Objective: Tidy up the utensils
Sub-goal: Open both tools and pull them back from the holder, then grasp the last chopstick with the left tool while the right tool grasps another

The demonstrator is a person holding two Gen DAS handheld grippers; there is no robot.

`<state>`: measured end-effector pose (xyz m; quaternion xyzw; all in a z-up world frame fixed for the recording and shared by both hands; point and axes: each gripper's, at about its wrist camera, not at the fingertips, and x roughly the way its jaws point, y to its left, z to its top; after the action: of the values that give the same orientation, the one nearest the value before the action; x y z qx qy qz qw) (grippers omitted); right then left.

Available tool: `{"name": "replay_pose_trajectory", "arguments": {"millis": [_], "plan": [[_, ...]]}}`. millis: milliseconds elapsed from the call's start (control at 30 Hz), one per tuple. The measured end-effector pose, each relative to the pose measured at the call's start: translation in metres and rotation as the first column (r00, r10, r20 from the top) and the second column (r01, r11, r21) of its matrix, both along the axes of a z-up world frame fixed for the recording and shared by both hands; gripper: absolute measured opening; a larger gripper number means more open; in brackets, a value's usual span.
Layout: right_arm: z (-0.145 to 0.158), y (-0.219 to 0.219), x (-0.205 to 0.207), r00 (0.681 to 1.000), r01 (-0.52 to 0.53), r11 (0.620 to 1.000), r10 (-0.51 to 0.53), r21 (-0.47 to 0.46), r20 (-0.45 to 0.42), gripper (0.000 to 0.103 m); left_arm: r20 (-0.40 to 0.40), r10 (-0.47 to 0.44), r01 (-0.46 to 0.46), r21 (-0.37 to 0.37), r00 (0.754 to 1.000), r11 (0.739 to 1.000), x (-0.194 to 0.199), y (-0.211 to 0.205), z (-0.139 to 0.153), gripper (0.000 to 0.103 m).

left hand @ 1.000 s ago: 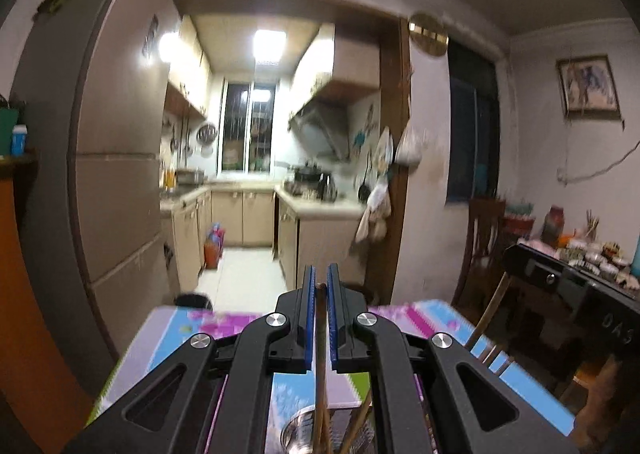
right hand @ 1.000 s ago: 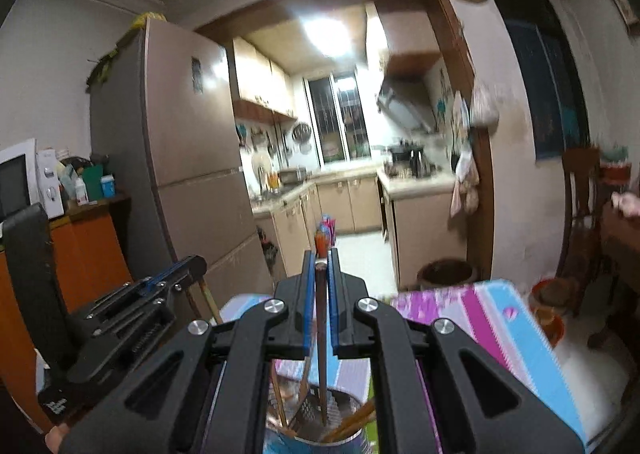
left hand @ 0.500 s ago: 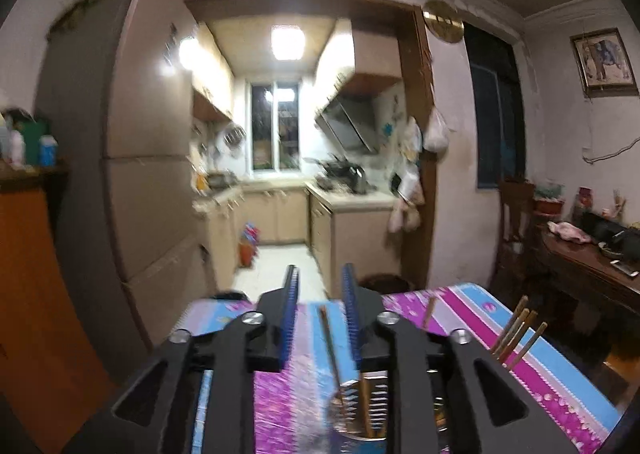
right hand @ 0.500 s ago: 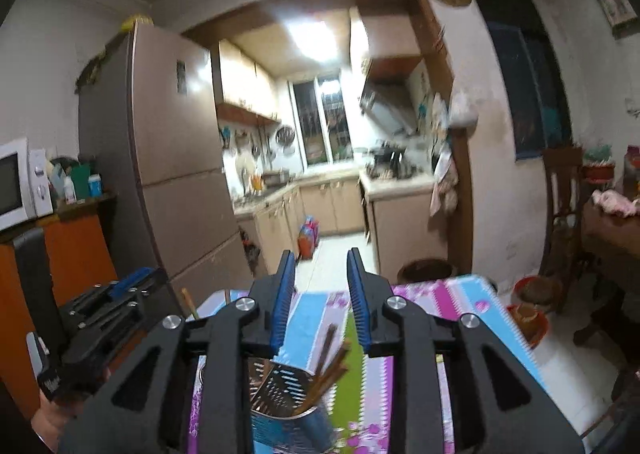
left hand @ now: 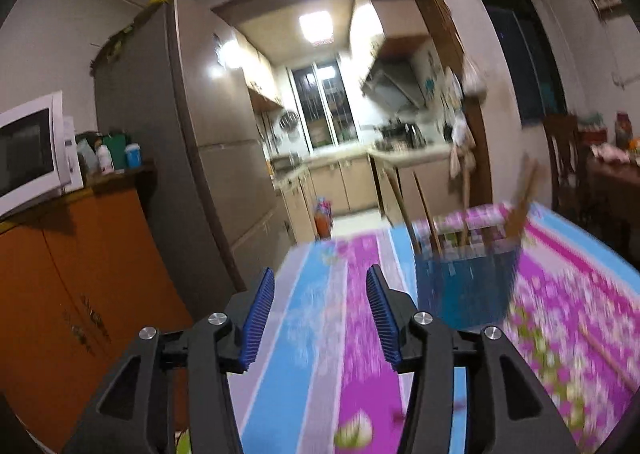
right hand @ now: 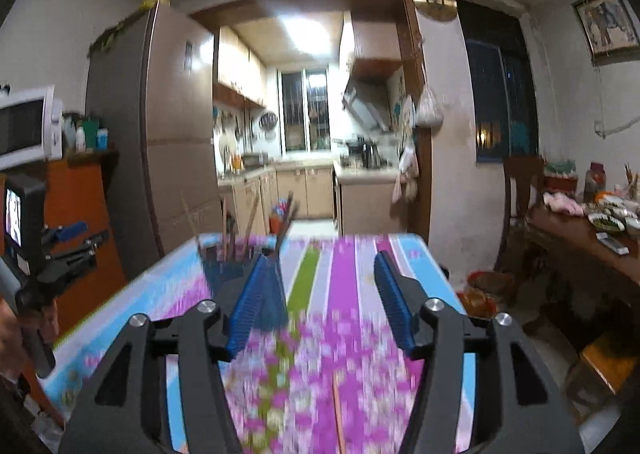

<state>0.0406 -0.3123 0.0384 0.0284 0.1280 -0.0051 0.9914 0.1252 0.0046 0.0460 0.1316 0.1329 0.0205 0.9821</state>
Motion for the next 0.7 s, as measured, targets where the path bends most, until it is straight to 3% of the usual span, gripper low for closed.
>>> {"name": "replay_pose_trajectory", "arguments": {"millis": [167, 300, 533, 700], "plan": [[-0.037, 0.015, -0.031, 0.996, 0.024, 0.997, -0.030, -0.073, -0.083, 0.077, -0.064, -0.001, 0.003, 0.035, 0.998, 0.999, -0.042, 0.003, -0.036, 0.065], [-0.061, 0.015, -0.051, 0.988, 0.035, 0.998, -0.042, -0.048, -0.145, 0.093, -0.114, -0.021, 0.027, 0.051, 0.993, 0.998, -0.066, 0.000, -0.061, 0.070], [-0.107, 0.024, -0.070, 0.968, 0.072, 0.987, -0.104, -0.145, -0.227, 0.097, -0.195, -0.030, 0.040, 0.051, 0.980, 0.998, -0.091, -0.007, -0.091, 0.084], [-0.117, 0.025, -0.078, 0.966, 0.068, 0.989, -0.098, -0.132, -0.240, 0.097, -0.237, -0.018, 0.041, 0.091, 0.971, 0.995, -0.101, -0.011, -0.106, 0.091]]}}
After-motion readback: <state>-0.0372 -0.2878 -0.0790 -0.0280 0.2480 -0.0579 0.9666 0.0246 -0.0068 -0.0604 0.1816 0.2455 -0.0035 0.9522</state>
